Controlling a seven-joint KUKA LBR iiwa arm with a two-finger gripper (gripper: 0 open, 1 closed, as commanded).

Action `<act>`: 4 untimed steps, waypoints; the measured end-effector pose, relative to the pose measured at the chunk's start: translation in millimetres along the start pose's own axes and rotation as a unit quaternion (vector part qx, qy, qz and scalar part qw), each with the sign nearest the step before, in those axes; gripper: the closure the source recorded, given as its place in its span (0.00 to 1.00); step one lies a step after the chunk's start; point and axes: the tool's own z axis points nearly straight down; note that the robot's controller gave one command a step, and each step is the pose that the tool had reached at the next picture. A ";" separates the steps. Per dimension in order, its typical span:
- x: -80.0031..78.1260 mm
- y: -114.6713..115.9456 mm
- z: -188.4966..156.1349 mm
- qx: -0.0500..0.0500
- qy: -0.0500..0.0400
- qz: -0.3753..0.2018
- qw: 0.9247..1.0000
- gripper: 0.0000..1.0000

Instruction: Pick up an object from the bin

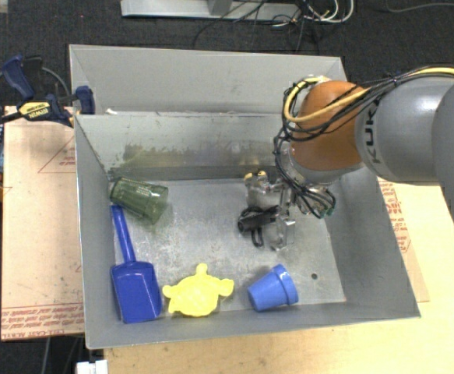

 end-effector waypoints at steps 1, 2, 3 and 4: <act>-4.3 1.2 -1.6 0.000 0.002 -0.105 0.994 1.00; -4.3 1.2 -1.6 0.000 0.002 -0.105 0.994 1.00; -1.2 2.7 -13.7 -0.003 0.007 -0.105 0.994 1.00; -4.2 2.0 -39.3 0.000 0.002 -0.105 0.994 1.00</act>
Offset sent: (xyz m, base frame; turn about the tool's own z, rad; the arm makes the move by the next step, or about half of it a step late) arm 0.0000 0.0000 0.0000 0.0000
